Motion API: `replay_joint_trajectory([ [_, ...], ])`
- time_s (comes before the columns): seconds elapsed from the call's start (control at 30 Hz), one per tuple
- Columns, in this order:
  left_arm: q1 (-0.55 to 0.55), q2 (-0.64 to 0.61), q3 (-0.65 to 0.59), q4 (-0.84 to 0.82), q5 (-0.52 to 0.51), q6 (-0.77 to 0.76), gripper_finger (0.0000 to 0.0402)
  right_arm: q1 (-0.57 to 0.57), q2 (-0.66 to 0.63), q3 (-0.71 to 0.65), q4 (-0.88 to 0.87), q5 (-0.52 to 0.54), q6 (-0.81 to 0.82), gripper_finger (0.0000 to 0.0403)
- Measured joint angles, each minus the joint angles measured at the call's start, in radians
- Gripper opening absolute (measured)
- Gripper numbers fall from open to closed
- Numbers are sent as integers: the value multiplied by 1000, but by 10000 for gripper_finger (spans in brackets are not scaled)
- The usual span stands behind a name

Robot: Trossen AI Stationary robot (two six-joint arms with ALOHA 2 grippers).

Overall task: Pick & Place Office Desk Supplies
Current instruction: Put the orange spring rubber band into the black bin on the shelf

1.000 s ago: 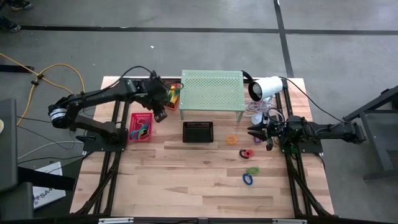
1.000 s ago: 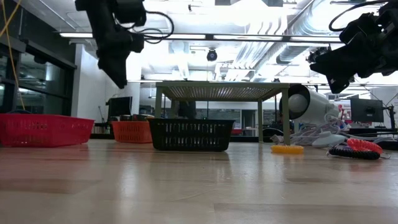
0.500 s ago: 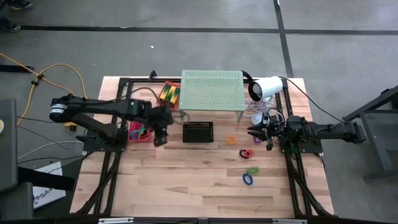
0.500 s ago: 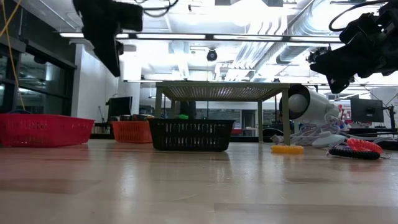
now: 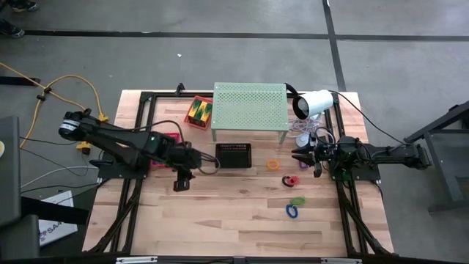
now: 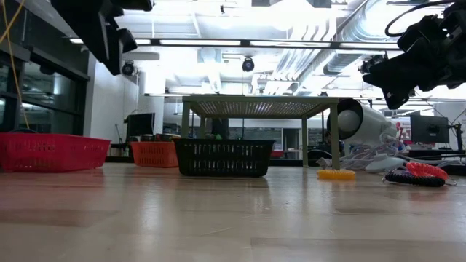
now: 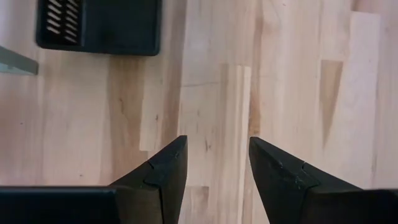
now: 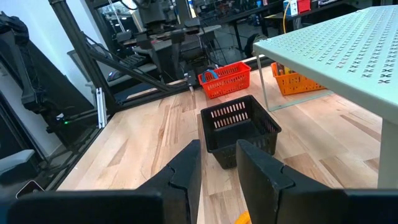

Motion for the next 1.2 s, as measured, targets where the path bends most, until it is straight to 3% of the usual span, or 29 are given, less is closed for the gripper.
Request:
replay_joint_trajectory([
  [1.0, -139, 1, 0, 3, -2, 9, 166, 0, 0, 0, 0, 0, 0, 90],
  [1.2, -155, 1, 0, 31, 8, 79, 166, 0, 0, 0, 0, 0, 0, 90],
])
